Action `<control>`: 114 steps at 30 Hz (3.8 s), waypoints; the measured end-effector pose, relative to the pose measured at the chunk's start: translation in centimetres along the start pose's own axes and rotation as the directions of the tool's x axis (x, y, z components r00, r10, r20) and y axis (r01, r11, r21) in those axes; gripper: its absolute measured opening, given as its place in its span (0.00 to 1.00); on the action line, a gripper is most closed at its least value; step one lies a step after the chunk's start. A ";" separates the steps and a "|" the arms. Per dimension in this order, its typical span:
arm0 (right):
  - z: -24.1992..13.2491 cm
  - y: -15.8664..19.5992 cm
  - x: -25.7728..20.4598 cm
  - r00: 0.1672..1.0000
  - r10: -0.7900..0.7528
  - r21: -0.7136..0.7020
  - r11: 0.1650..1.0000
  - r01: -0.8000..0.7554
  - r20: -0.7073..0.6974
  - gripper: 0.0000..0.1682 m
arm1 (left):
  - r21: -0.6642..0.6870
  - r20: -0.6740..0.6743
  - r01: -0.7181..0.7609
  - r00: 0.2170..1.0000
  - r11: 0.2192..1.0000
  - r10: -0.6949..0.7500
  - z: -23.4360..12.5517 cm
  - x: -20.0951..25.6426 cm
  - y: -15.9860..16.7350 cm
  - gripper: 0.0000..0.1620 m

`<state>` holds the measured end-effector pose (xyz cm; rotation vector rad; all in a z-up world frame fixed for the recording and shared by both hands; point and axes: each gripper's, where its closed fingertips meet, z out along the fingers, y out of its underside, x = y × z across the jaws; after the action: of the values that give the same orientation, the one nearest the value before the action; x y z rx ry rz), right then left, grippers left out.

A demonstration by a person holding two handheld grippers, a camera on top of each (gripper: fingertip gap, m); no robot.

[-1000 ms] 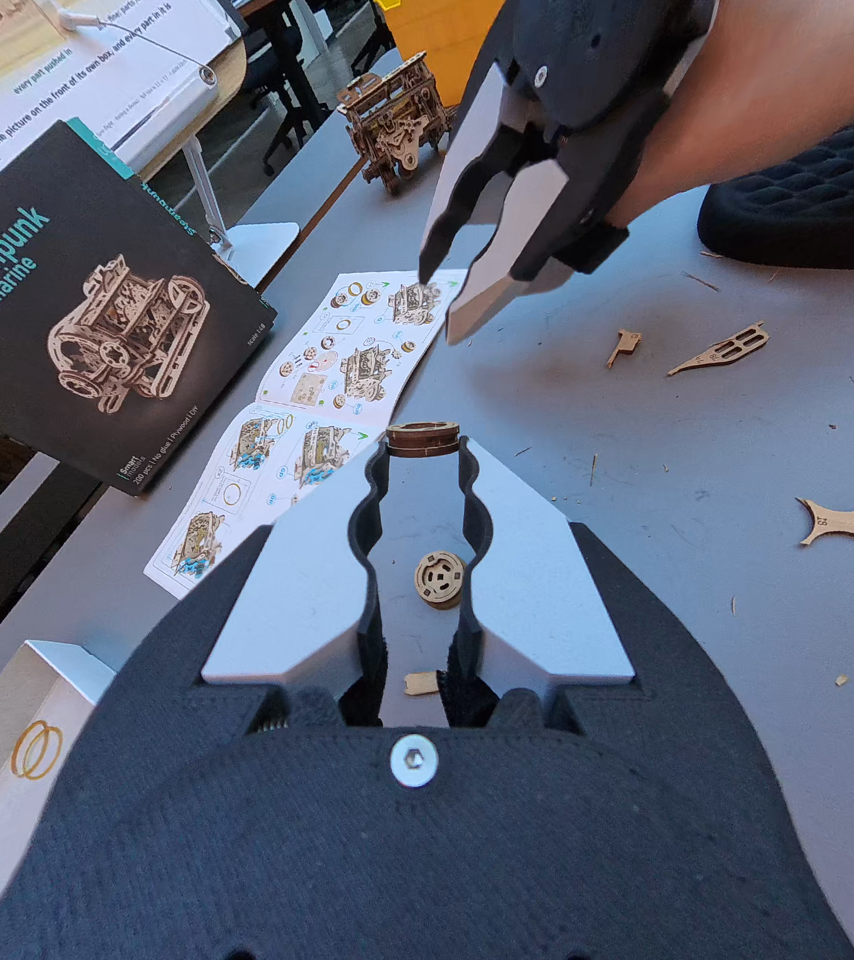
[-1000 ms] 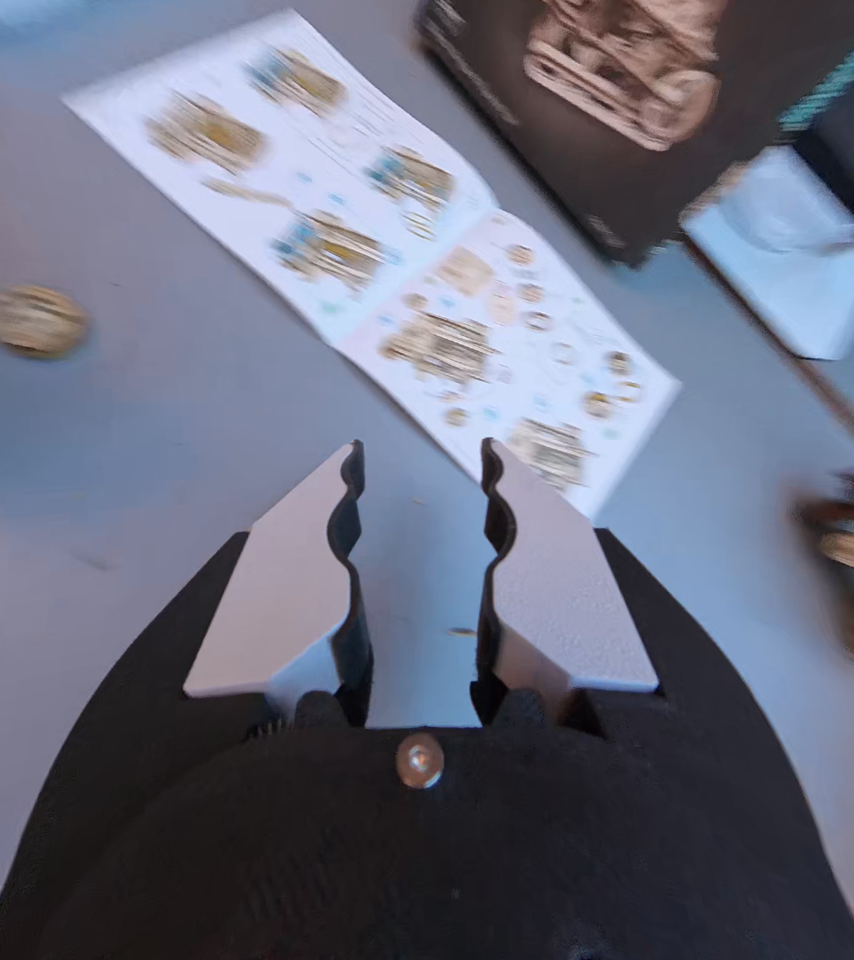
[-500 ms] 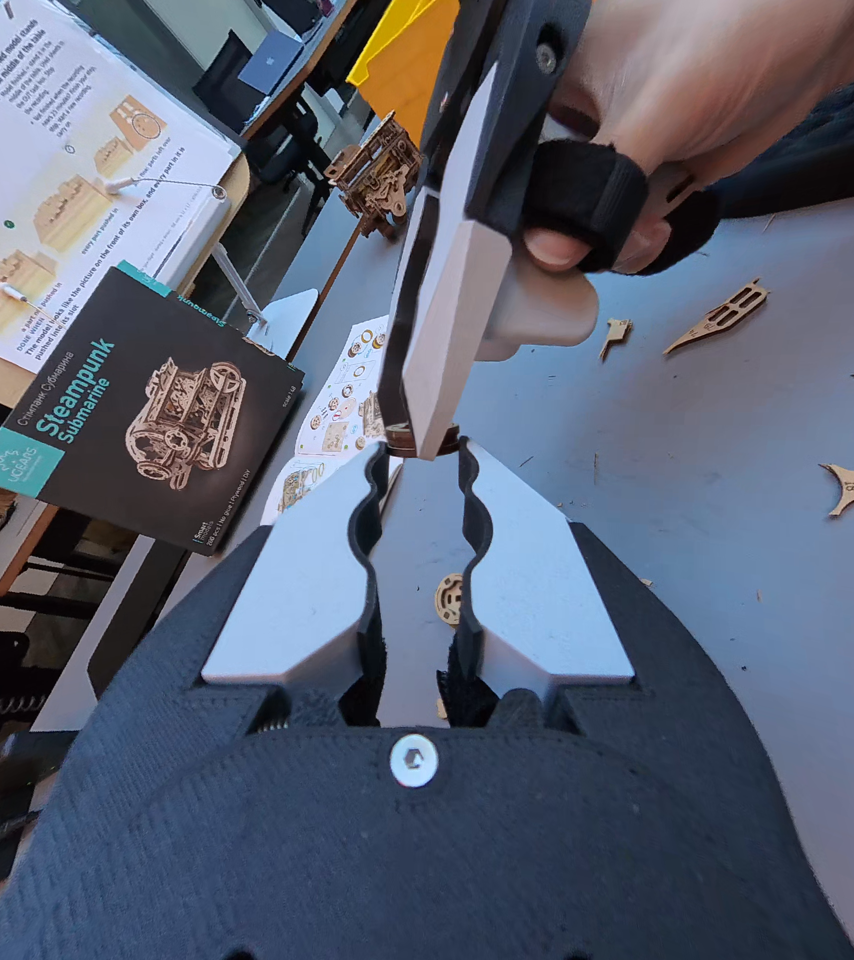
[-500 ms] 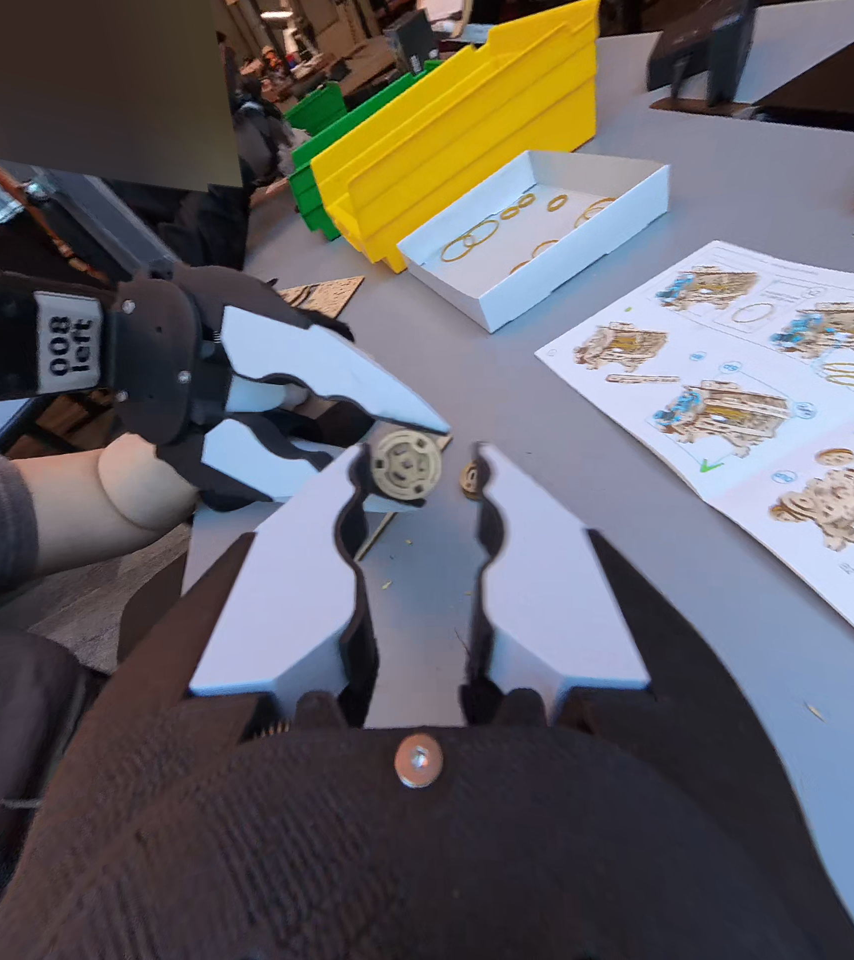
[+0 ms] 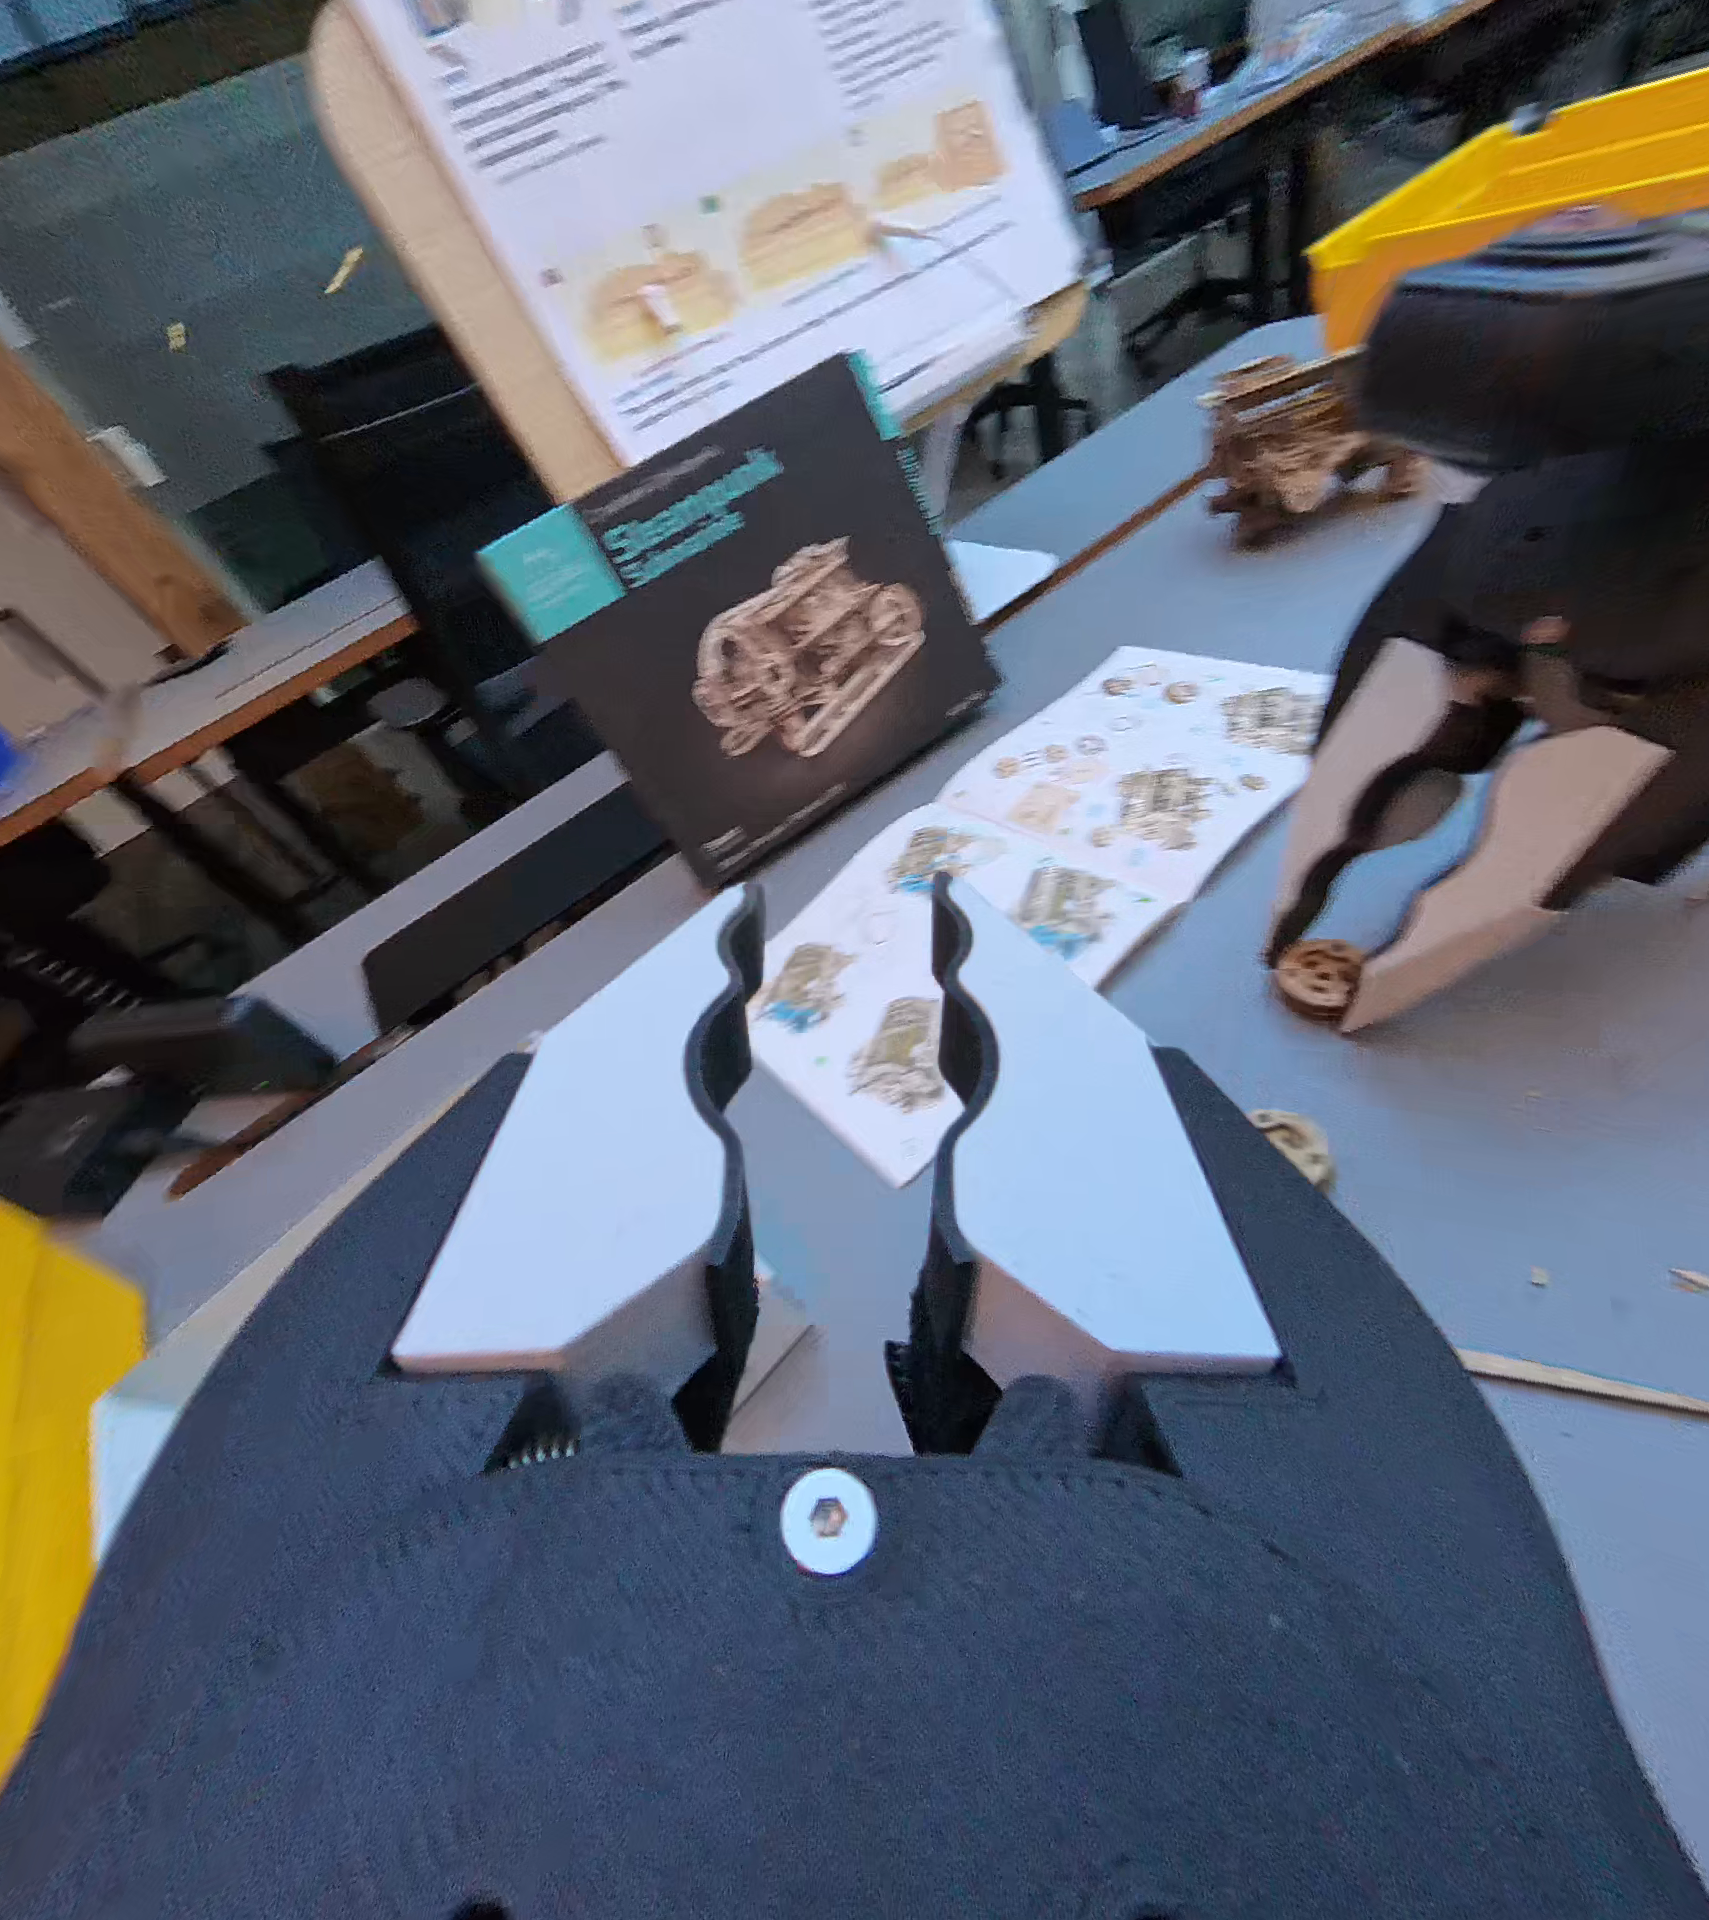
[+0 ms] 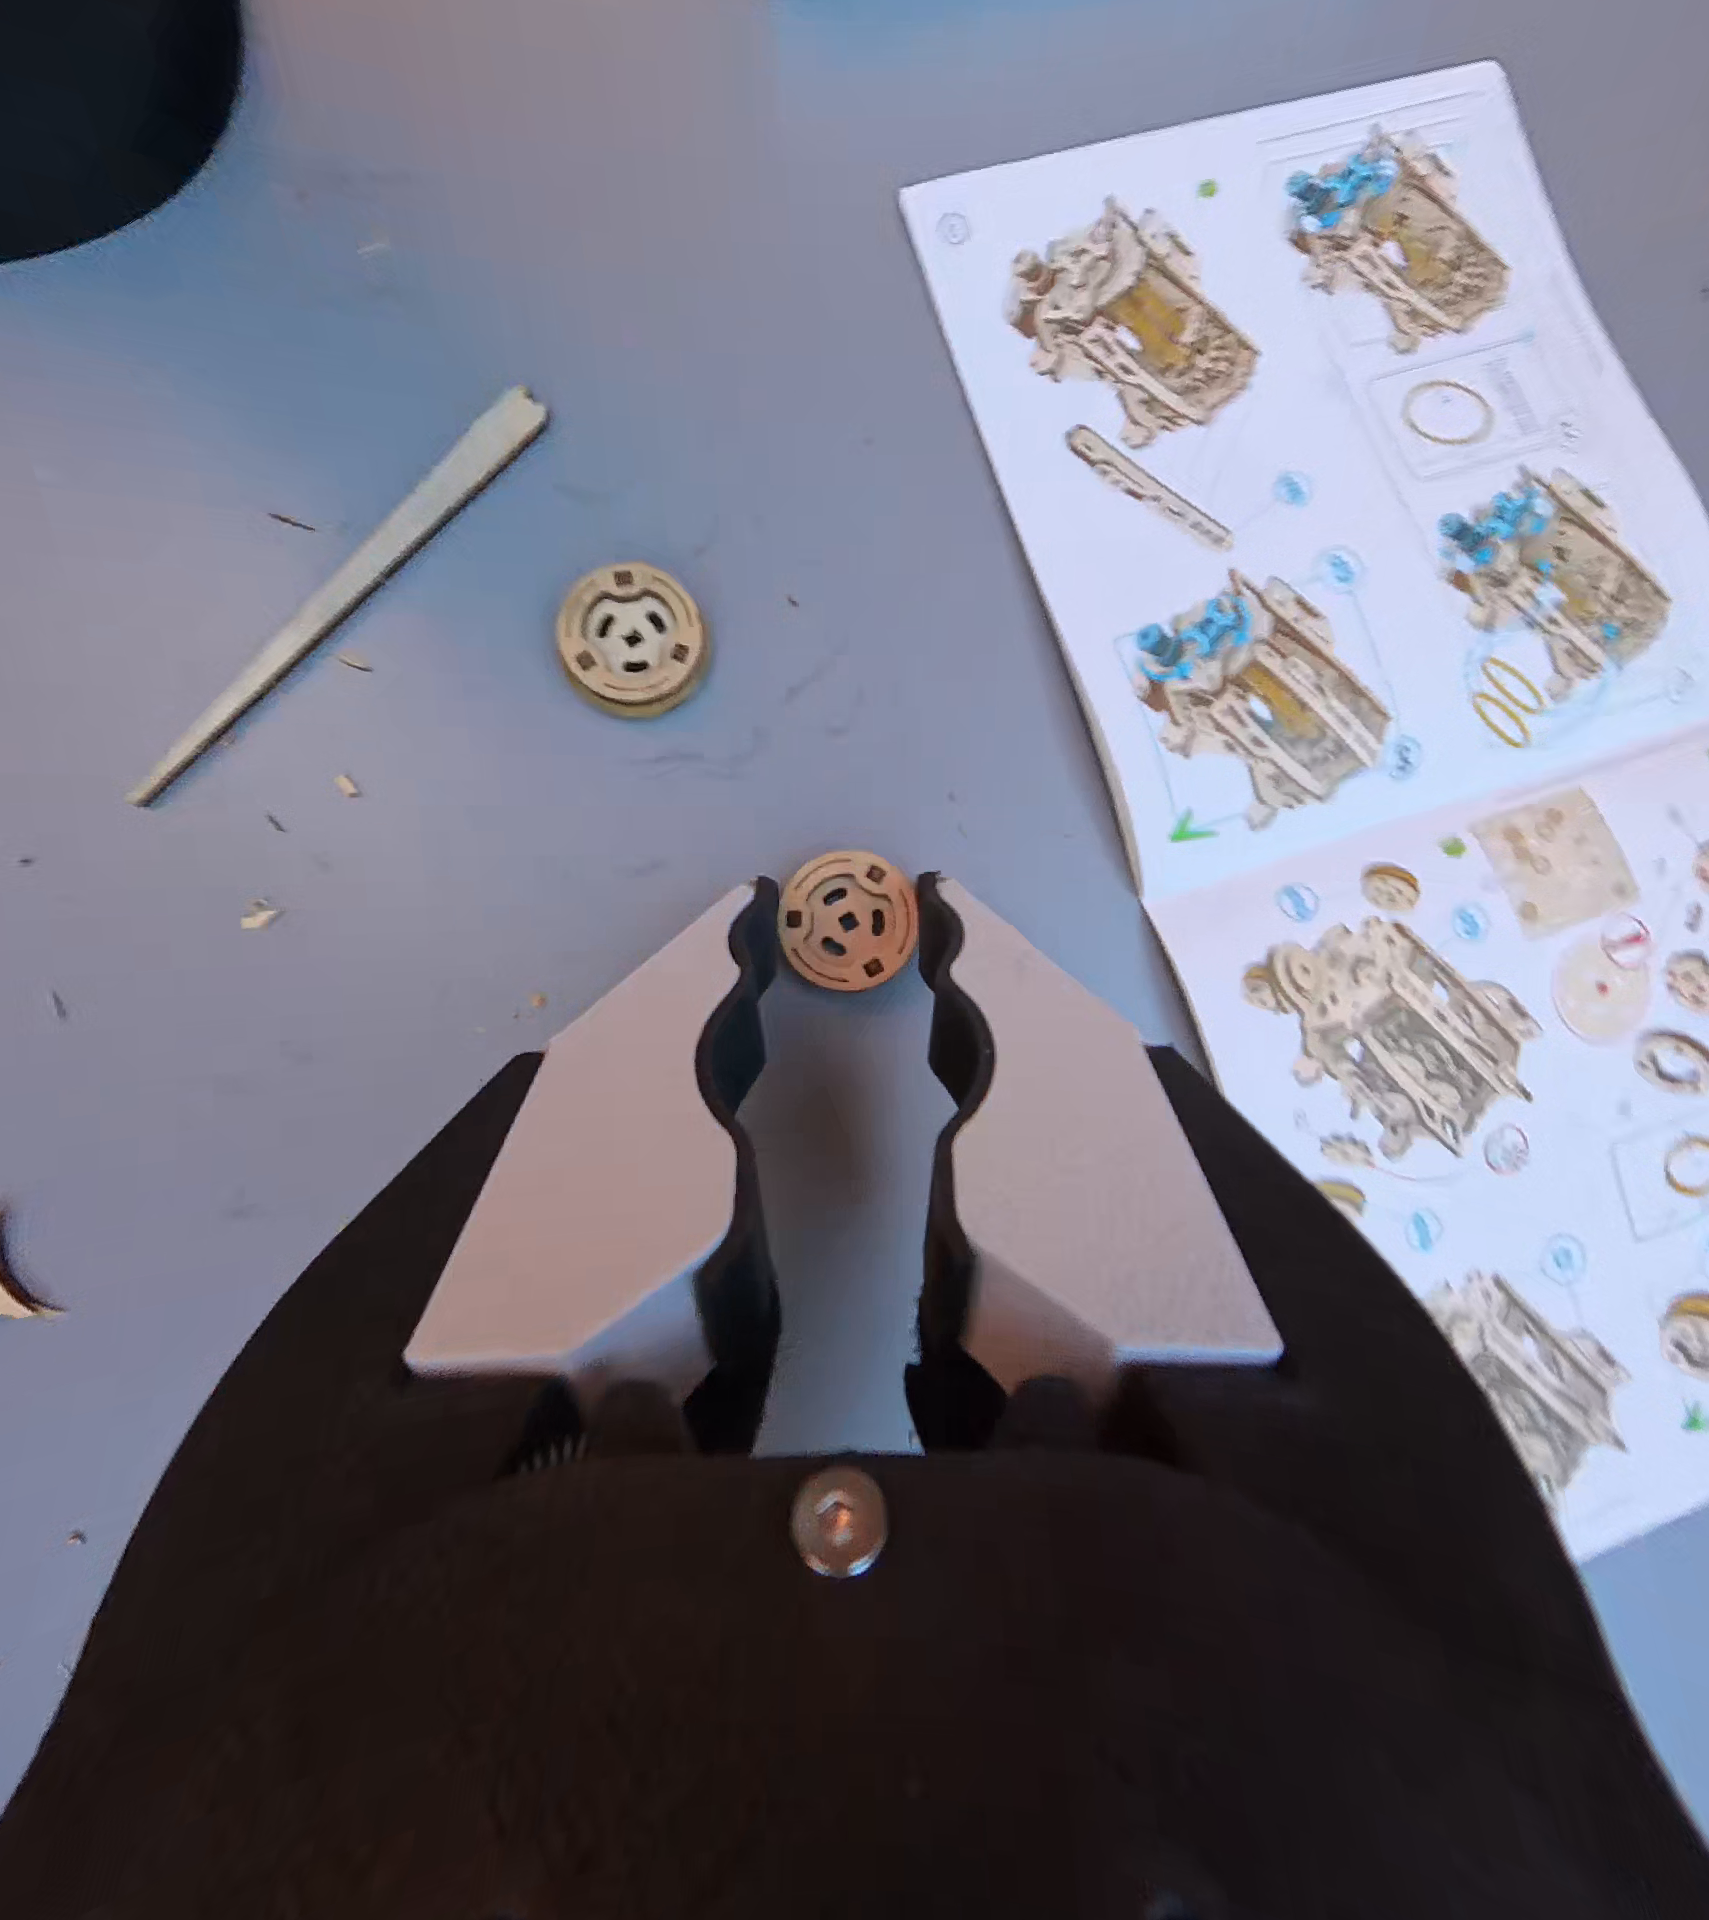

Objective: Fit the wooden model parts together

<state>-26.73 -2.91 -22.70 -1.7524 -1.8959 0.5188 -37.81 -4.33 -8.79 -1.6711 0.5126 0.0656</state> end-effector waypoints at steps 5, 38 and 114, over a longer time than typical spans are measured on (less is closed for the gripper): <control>-1.2 -1.1 0.1 1.000 0.003 0.118 0.993 -0.004 0.006 0.30 | -0.179 -0.029 0.203 0.977 0.963 -0.211 -4.3 -5.2 2.6 0.11; -4.9 -4.7 3.1 0.996 0.019 0.499 0.866 0.026 -0.085 0.29 | -0.664 -0.682 -0.673 0.723 0.326 0.106 3.2 -17.6 20.6 0.06; -14.1 -8.5 -6.9 0.785 -0.276 0.699 0.666 -0.261 0.555 0.09 | -0.072 -0.969 0.424 0.186 0.903 -0.165 -5.1 15.0 -6.3 0.00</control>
<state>-24.81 -11.42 -7.13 -1.0353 -1.6357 1.7908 -23.32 -13.14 -7.02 -1.3721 1.0521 -1.4221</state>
